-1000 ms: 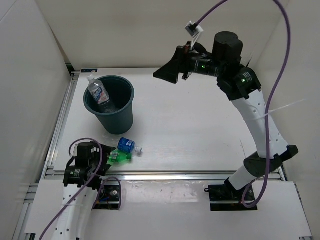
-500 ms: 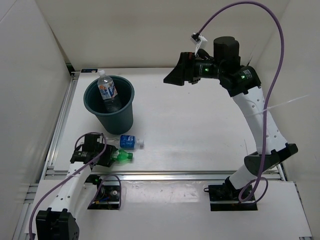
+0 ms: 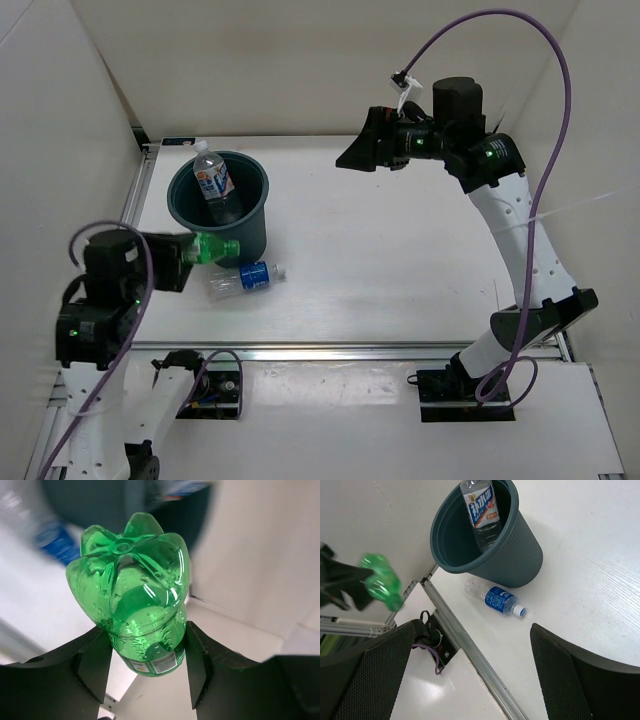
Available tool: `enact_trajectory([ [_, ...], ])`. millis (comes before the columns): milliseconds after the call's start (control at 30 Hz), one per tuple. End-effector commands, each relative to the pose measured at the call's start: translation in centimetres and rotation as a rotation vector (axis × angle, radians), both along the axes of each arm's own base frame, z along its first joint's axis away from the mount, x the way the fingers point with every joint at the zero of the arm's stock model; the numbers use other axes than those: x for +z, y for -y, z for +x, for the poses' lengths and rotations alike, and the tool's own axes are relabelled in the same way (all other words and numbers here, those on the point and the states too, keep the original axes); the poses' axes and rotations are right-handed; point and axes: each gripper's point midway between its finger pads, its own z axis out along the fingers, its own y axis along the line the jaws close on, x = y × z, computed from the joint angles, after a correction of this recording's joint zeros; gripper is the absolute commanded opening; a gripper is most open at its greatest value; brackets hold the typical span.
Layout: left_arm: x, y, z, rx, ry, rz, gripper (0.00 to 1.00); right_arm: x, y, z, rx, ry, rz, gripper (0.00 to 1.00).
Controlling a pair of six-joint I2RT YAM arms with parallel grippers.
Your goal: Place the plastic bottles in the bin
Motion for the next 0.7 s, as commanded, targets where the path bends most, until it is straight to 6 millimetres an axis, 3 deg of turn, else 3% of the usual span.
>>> enact_trajectory([
  [0,4.4,-0.6,3.1,-0.053,0.060,0.137,0.48,0.6,0.0,-0.2,0.016,0.018,0.017,1.00],
  [33,8.3,-0.9,4.5,-0.052,0.168,0.171,0.48,0.9,0.0,-0.2,0.013,0.018,0.024,1.00],
  [100,9.8,-1.4,7.2,-0.093,0.209,0.299,0.50,0.8,-0.2,0.0,0.022,0.017,0.027,1.00],
  [133,9.3,-2.0,9.6,-0.089,0.182,0.350,0.51,1.2,-0.2,-0.1,0.022,0.028,0.033,1.00],
  [167,10.6,-2.3,11.2,-0.113,0.236,0.432,0.54,1.3,-0.3,-0.3,0.028,0.018,0.039,1.00],
  [233,9.5,-2.8,14.1,-0.133,0.193,0.507,0.57,1.3,-0.3,-0.3,0.028,0.018,0.039,1.00],
  [300,8.8,-3.1,15.3,-0.152,0.159,0.572,0.74,1.3,-0.3,-0.3,0.028,0.018,0.039,1.00],
  [333,7.8,-3.2,15.9,-0.171,0.123,0.634,0.88,1.6,-0.1,-0.4,0.019,0.028,0.040,1.00],
  [367,7.7,-3.7,15.6,-0.157,0.103,0.647,1.00,1.1,-0.1,-0.3,0.019,0.016,0.034,1.00],
  [433,8.4,-3.8,14.7,-0.143,0.109,0.678,1.00,1.5,0.3,-0.8,0.010,0.041,0.031,1.00],
  [467,10.6,-4.3,12.9,-0.091,0.171,0.699,1.00,1.4,0.7,-0.4,-0.012,0.043,0.026,1.00],
  [533,12.0,-5.3,10.8,-0.050,0.240,0.752,1.00,1.1,1.2,-0.9,-0.021,0.048,0.015,1.00],
  [567,14.8,-5.7,7.7,0.002,0.379,0.753,1.00,1.0,1.6,-0.9,-0.031,0.046,0.014,1.00],
  [600,11.4,-6.0,7.2,-0.010,0.329,0.763,1.00,1.1,1.7,-1.2,-0.031,0.049,0.016,1.00],
  [667,7.7,-5.1,5.6,0.003,0.322,0.626,1.00,0.2,2.2,-1.1,-0.049,0.031,0.003,1.00],
])
